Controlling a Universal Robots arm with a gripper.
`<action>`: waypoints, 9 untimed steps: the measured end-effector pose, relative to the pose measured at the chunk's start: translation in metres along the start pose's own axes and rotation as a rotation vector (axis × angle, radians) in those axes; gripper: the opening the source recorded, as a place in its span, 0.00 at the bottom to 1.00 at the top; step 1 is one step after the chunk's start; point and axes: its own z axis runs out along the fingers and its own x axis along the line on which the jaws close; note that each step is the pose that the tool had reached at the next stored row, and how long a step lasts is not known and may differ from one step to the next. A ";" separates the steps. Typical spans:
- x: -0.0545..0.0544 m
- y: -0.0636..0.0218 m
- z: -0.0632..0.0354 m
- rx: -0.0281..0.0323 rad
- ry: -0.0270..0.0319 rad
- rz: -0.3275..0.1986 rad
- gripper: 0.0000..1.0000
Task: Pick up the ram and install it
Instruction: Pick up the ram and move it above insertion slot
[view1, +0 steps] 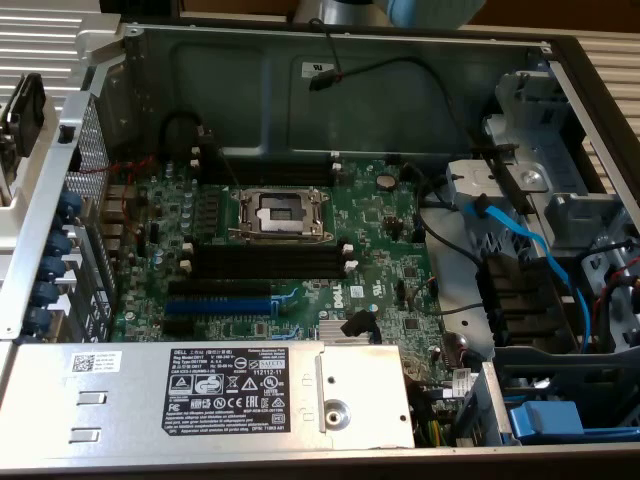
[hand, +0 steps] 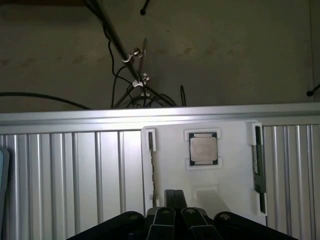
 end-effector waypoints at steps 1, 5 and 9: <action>0.000 0.0001 0.0001 0.0017 -0.0001 0.000 0.10; 0.003 -0.0001 0.0017 0.0229 -0.0035 0.000 0.10; 0.011 -0.0006 0.0042 0.0225 -0.0124 0.000 0.10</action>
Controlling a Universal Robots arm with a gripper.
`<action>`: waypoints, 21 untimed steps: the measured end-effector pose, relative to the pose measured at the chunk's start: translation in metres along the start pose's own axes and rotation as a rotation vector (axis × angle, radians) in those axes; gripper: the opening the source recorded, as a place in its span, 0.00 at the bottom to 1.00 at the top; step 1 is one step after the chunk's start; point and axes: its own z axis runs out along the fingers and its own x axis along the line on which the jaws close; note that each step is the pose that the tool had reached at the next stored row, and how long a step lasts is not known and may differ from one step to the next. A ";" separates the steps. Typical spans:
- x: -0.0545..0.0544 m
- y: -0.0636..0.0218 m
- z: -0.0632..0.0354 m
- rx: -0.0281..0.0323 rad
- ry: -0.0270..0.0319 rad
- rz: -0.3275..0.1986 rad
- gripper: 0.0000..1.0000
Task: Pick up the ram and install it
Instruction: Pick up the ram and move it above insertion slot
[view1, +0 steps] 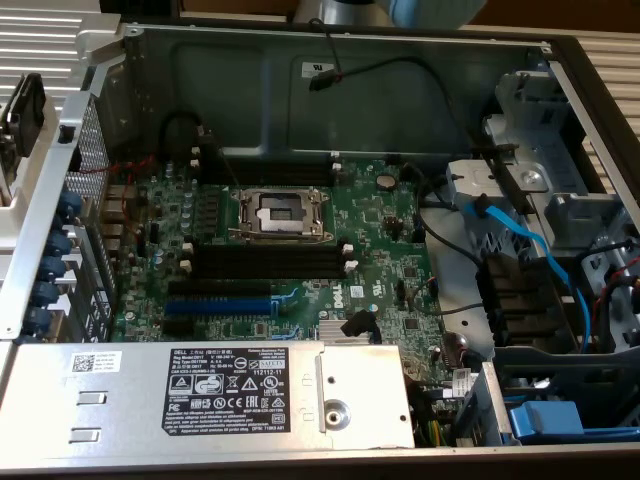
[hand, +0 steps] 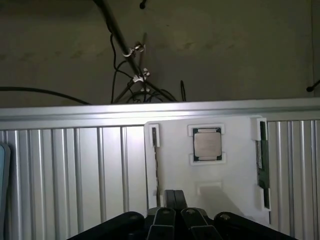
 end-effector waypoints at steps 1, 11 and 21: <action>0.002 -0.0001 0.0015 -0.0001 -0.0027 0.000 0.10; 0.005 -0.0107 0.0130 -0.0016 -0.0313 -0.009 0.10; 0.007 -0.0254 0.0211 -0.0197 -0.0560 -0.018 0.10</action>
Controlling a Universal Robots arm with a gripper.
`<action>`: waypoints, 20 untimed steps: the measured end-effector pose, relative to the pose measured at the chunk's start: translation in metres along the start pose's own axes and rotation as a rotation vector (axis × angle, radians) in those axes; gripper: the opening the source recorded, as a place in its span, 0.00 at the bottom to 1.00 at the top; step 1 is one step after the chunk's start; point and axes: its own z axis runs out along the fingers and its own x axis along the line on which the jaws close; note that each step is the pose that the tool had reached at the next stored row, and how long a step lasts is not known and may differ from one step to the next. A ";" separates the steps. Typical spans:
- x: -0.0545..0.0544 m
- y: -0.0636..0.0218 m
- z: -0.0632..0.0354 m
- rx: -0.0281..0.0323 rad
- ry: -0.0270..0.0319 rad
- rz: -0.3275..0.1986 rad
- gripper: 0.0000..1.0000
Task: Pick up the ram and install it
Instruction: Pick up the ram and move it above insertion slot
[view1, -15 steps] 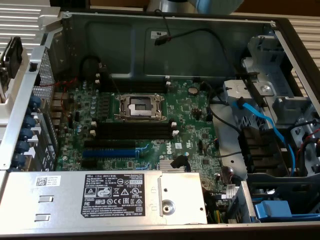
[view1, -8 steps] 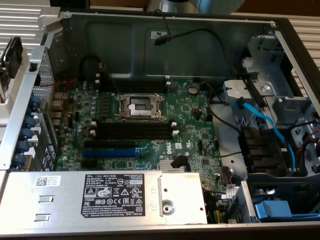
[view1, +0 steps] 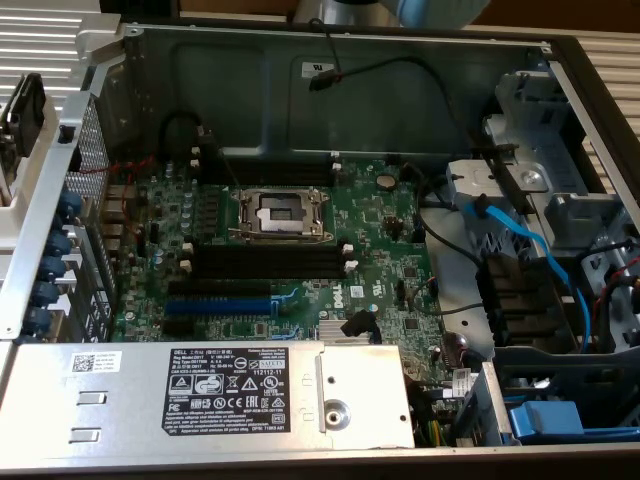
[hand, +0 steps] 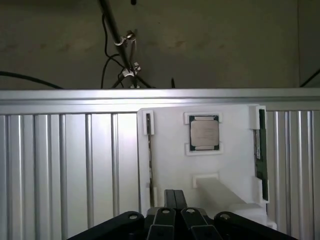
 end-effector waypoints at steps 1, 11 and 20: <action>0.000 -0.0004 0.0002 -0.0044 0.0002 -0.001 0.10; -0.001 0.0000 0.0020 -0.0289 0.0058 -0.036 0.10; -0.001 0.0004 0.0150 -0.0276 0.0074 -0.036 0.10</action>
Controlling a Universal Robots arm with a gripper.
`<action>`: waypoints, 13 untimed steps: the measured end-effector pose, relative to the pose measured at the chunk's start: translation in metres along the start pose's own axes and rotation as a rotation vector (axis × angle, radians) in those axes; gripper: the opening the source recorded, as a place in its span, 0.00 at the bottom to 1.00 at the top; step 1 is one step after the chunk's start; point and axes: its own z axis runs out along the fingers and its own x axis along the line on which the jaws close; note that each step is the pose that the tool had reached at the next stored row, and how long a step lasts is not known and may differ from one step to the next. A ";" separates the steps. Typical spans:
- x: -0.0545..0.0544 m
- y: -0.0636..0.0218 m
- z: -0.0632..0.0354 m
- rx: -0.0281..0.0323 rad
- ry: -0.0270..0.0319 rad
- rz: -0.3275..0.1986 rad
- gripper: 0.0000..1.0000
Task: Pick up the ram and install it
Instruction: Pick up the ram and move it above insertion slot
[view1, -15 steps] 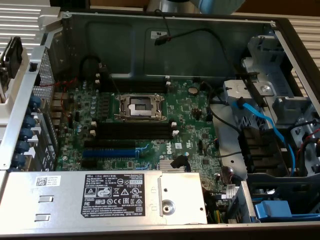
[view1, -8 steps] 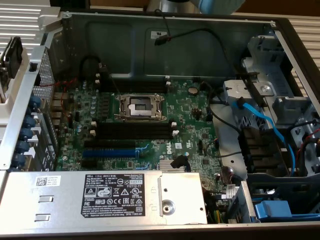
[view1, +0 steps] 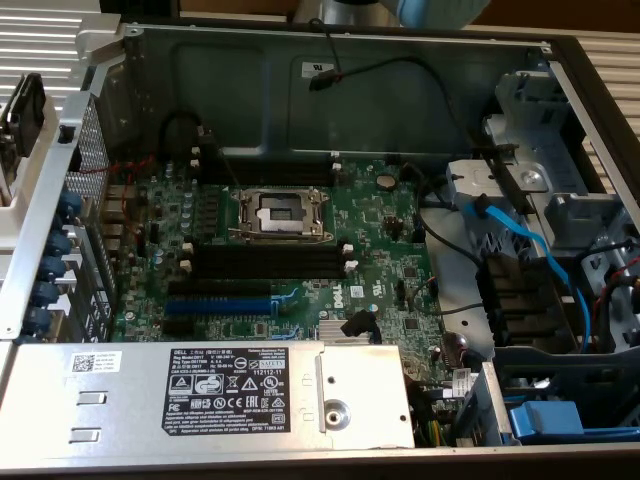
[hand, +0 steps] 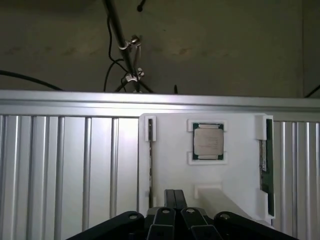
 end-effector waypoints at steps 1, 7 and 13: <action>0.000 -0.0001 0.0019 0.0000 0.0000 0.000 0.10; 0.000 0.0001 0.0128 0.0000 0.0000 0.000 0.10; 0.001 0.0013 0.0237 0.0000 0.0000 0.000 0.10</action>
